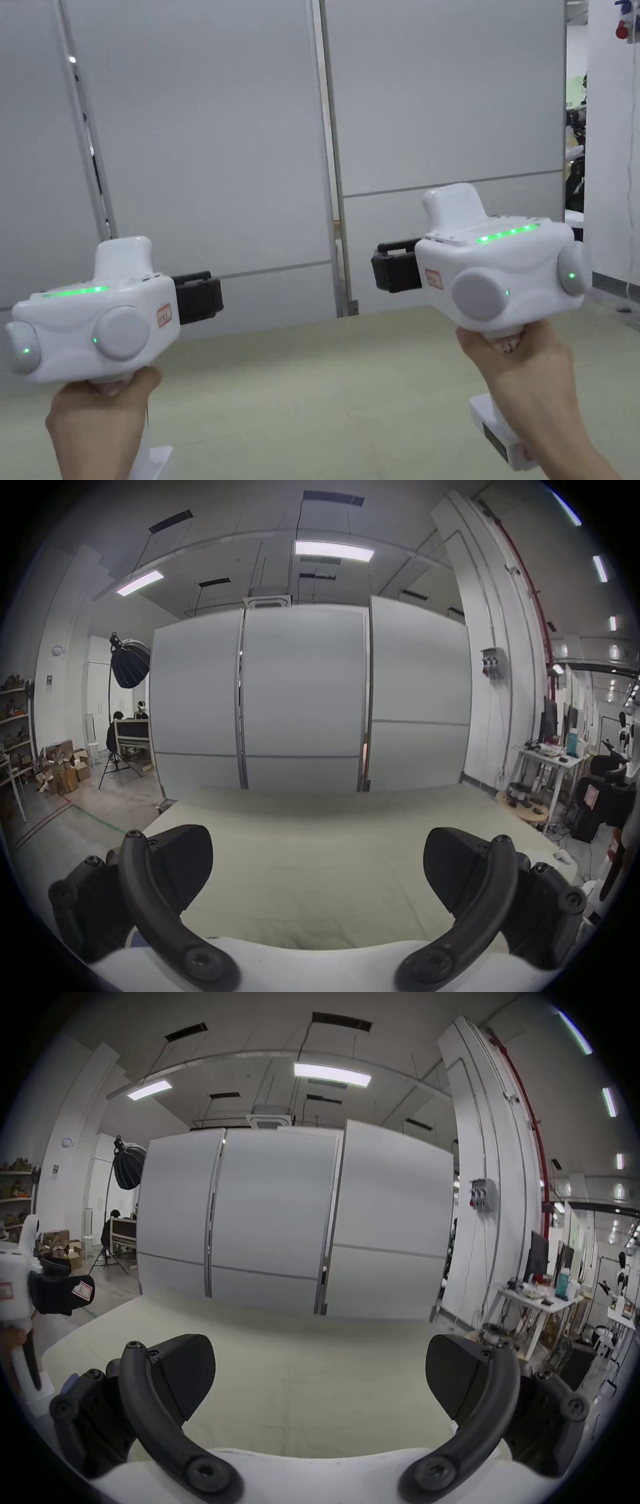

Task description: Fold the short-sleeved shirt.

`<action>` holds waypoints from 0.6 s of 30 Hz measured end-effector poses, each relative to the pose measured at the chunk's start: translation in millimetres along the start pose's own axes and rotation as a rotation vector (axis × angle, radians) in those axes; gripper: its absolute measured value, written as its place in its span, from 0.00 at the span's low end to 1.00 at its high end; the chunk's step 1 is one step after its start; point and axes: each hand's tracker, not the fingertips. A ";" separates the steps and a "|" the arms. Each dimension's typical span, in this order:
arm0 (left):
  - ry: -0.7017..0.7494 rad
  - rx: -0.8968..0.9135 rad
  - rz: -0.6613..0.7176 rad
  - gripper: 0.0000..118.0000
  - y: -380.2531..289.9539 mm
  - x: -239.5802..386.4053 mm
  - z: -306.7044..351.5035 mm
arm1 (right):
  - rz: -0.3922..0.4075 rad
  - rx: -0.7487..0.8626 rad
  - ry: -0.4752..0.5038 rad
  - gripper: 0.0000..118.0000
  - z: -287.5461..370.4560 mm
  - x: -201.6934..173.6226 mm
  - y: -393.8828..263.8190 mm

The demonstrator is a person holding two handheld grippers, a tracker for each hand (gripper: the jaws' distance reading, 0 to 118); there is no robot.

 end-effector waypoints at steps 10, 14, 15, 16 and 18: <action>0.000 -0.273 0.072 1.00 -101.7 3.7 -132.3 | 0.027 -0.307 0.108 1.00 -116.8 -21.6 -98.9; 0.041 -0.462 0.033 1.00 -178.4 13.8 -186.9 | 0.086 -0.588 0.112 1.00 -178.5 -39.4 -196.9; 0.044 -0.491 0.042 1.00 -203.3 15.6 -193.0 | 0.057 -0.644 0.124 1.00 -187.6 -42.9 -231.6; 0.048 -0.483 0.049 1.00 -222.1 17.1 -198.1 | 0.051 -0.671 0.131 1.00 -192.9 -46.1 -252.6; 0.080 -0.545 0.041 1.00 -263.2 22.0 -195.4 | 0.059 -0.745 0.138 1.00 -205.0 -55.7 -301.3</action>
